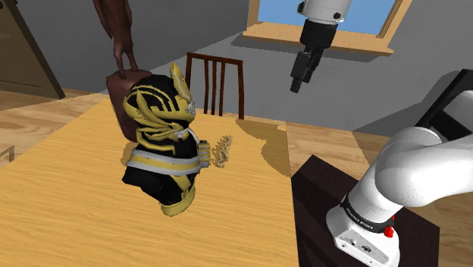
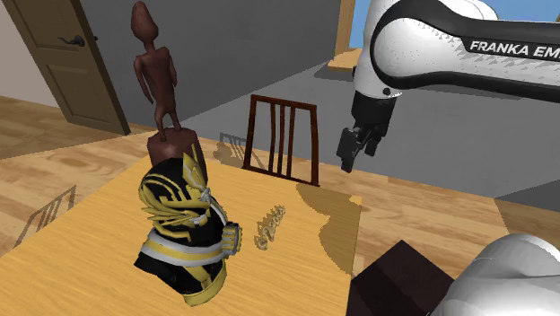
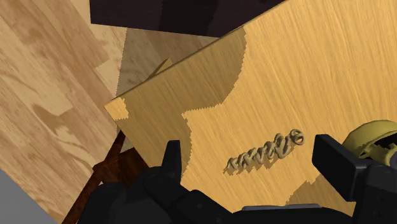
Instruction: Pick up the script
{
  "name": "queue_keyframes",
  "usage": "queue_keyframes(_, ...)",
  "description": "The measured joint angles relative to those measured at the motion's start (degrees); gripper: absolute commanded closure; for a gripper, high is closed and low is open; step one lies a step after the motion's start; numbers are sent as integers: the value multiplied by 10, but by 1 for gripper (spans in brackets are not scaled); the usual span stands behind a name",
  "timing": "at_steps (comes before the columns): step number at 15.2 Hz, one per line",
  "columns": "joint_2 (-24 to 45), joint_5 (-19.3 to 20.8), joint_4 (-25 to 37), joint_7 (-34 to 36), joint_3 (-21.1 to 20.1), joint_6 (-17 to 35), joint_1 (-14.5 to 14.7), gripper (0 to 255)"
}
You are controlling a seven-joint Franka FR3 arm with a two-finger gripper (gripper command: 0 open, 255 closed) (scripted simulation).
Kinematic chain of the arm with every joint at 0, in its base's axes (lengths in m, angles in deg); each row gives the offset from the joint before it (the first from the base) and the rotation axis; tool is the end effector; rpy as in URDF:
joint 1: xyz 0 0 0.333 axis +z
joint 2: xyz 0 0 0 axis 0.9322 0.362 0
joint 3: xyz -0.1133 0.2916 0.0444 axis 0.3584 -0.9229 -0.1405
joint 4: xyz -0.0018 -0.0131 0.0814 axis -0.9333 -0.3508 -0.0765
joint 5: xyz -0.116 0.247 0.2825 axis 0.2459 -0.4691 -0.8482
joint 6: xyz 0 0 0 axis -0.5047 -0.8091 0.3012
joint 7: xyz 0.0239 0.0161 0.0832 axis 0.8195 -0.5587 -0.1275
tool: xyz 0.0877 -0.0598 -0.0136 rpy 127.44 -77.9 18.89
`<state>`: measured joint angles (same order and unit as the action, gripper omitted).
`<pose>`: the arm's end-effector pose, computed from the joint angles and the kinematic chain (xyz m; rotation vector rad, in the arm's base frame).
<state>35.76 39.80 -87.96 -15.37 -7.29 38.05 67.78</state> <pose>0.3060 0.0195 0.5749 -3.1155 -0.2236 -0.0333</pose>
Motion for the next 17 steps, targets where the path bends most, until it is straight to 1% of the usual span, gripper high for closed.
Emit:
queue_keyframes(1,0,0,0,0,0,0,0,0)
queue_keyframes(3,8,-10,-14,30,-14,21,-5,0)
queue_keyframes(8,50,-49,-45,157,-74,92,-22,0)
queue_keyframes(12,117,-75,-53,264,-126,167,-39,0)
queue_keyframes(15,174,-86,-51,344,-162,222,-55,0)
queue_keyframes(17,223,-86,-40,399,-186,260,-69,0)
